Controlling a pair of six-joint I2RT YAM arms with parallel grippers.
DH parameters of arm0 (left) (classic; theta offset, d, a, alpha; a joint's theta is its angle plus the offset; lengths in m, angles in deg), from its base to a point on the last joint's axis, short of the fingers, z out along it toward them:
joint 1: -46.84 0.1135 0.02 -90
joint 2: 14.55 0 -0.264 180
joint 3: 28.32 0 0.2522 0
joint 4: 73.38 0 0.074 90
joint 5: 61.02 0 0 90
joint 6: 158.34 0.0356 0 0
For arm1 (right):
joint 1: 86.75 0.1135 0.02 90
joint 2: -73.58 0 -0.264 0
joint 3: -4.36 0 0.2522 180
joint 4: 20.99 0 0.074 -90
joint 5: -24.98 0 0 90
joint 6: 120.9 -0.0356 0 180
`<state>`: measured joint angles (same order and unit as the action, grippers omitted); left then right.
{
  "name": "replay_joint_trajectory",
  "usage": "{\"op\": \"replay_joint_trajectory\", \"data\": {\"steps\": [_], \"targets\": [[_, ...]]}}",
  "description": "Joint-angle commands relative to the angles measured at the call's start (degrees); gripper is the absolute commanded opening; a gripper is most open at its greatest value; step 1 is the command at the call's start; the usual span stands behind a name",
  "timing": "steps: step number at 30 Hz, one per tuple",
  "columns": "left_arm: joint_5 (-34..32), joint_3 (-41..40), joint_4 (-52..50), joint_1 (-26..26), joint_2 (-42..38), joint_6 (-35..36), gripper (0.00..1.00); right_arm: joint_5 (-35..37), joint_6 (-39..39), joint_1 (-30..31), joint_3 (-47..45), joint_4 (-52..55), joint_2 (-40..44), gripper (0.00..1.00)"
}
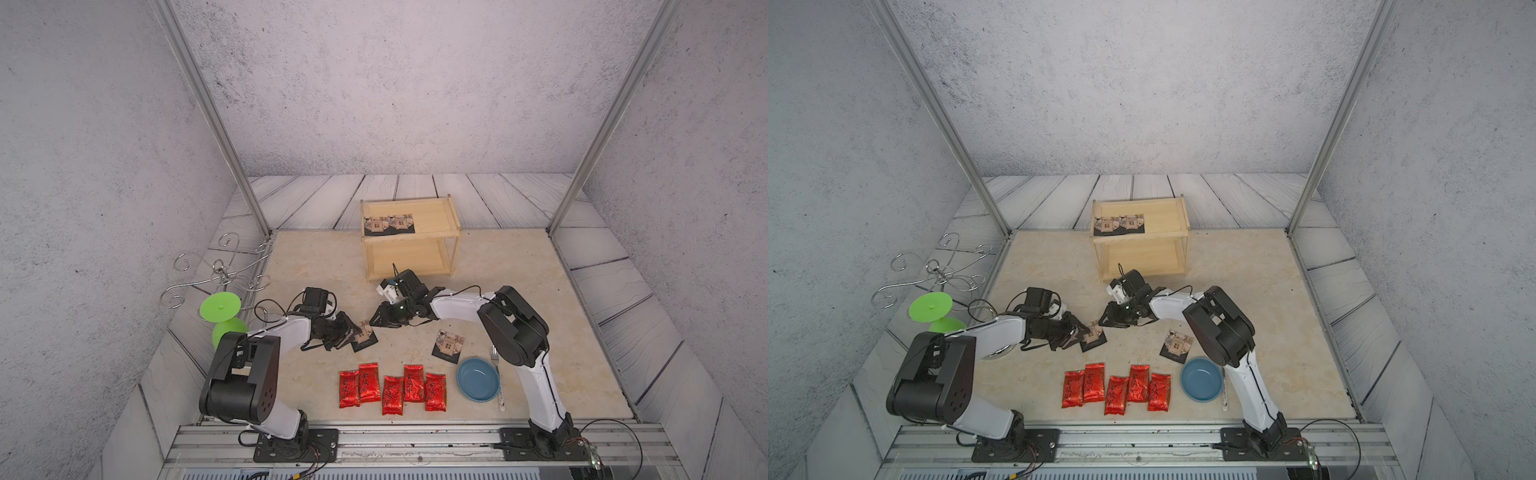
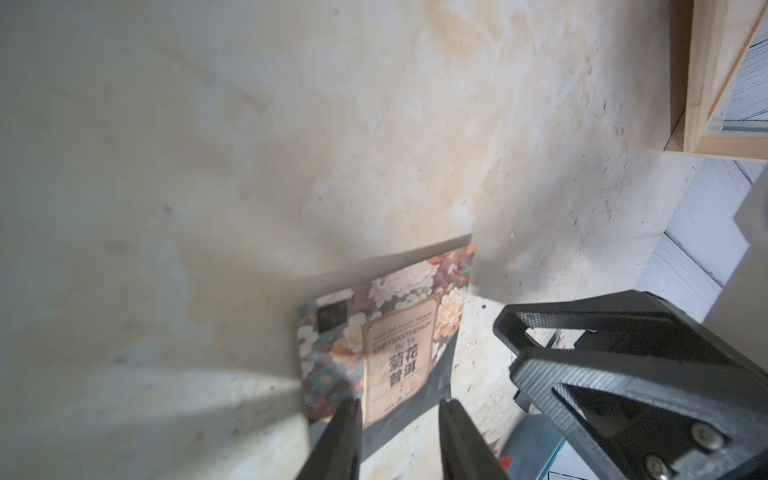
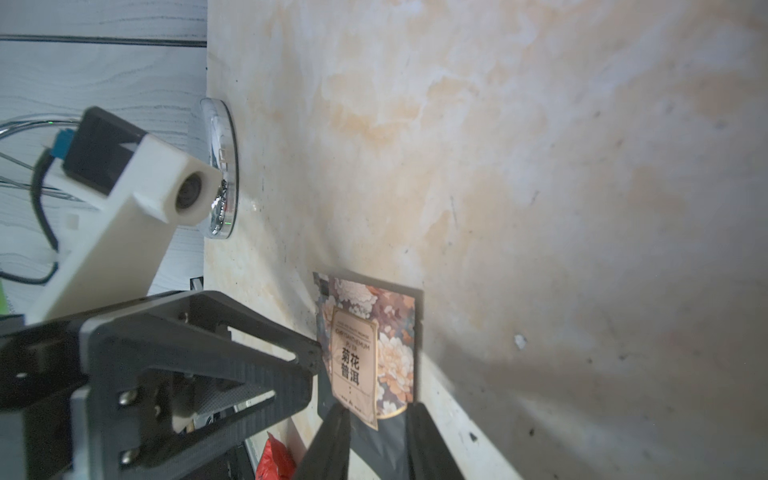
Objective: Place the tea bags on the shelf by color
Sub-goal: Pick up the tea bag from the center of the board.
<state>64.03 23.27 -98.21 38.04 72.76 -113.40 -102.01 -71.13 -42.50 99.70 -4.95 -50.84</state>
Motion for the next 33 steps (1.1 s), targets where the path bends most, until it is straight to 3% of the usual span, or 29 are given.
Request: {"op": "replay_joint_trajectory", "data": {"steps": [1,27,33], "targets": [[-1.4,-1.1,-0.4,-0.26,-0.65,-0.08,0.36,-1.4,-0.36,0.05,-0.33,-0.44,-0.99,0.28],[-1.56,-2.64,1.83,-0.31,0.57,-0.47,0.36,-6.8,-6.0,0.09,1.23,-4.9,-5.29,0.29],[-1.38,-2.76,2.09,-0.2,0.82,-0.53,0.36,-7.79,-7.83,0.03,1.67,-6.21,-6.18,0.23]]}}
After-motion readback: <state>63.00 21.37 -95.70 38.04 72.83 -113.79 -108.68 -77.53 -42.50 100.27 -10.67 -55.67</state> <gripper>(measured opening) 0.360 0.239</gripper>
